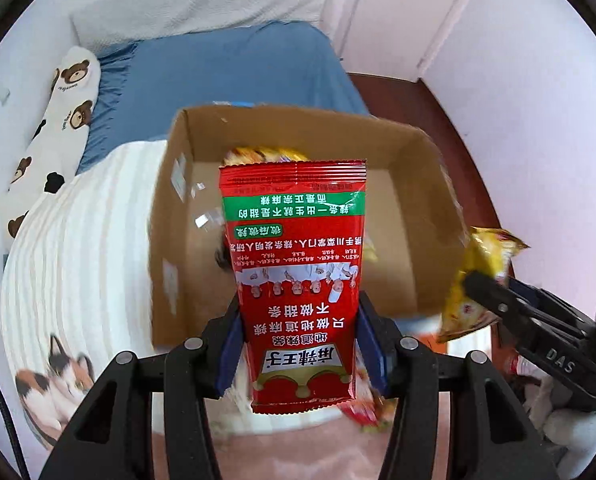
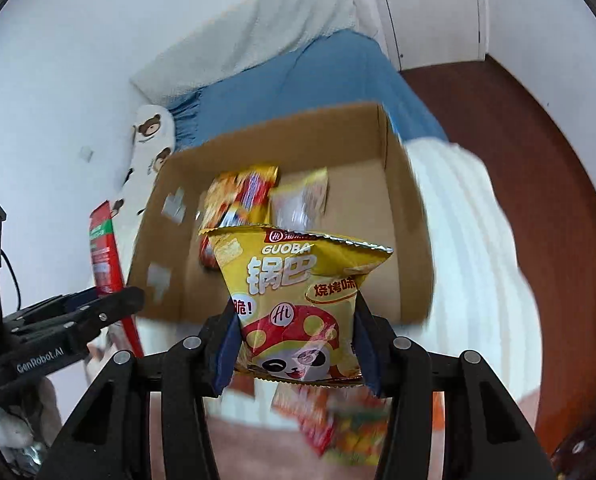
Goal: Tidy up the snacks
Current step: 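Carry both packets into the box and open both tools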
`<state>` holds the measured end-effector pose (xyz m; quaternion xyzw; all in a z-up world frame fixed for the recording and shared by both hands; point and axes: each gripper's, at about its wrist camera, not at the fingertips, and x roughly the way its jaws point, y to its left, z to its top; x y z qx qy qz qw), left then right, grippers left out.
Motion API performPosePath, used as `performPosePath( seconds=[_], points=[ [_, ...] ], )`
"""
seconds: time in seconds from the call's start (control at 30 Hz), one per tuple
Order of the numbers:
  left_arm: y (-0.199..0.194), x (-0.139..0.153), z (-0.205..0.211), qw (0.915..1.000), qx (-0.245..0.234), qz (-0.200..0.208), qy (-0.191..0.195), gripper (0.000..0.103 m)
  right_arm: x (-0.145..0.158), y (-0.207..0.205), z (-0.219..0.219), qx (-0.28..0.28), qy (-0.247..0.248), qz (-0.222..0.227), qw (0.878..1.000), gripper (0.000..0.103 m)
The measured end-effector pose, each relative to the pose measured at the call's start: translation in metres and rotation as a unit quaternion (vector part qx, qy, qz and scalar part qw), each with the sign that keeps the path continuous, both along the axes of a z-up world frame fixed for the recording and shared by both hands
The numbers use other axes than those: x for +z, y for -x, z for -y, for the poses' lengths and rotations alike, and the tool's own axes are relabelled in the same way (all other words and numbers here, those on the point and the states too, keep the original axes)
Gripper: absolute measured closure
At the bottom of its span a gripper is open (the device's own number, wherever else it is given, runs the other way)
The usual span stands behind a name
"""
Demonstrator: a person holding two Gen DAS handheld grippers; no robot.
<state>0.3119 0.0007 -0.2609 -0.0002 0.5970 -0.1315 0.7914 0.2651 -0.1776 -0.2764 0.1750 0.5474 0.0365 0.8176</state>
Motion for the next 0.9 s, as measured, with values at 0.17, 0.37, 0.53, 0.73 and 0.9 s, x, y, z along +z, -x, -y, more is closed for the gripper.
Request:
performPosePath(
  seconds=[0.17,0.37,0.53,0.73,0.9],
  points=[
    [-0.070,-0.042,-0.012,0.9985,0.014,-0.028,-0.045,0.054,-0.015,-0.062,0.004,0.002,0.036,-0.022,0.999,0.051],
    [-0.127,-0.079,-0.022,0.9950,0.026,-0.050,-0.083,0.053,-0.042,-0.118,0.009,-0.001,0.062,-0.050,0.997,0.051],
    [-0.152,-0.099,-0.027,0.9921,0.035,-0.064,-0.102,0.042,-0.070,-0.155,0.011,-0.001,0.070,-0.085,0.994,0.039],
    [-0.157,-0.111,-0.023,0.9945,0.039,-0.069,-0.068,0.015,-0.089,-0.164,0.015,-0.005,0.085,-0.105,0.991,0.013],
    [-0.144,-0.111,-0.018,0.9946,0.033,-0.069,-0.071,0.015,-0.091,-0.162,0.013,0.000,0.094,-0.106,0.990,0.006]
  ],
)
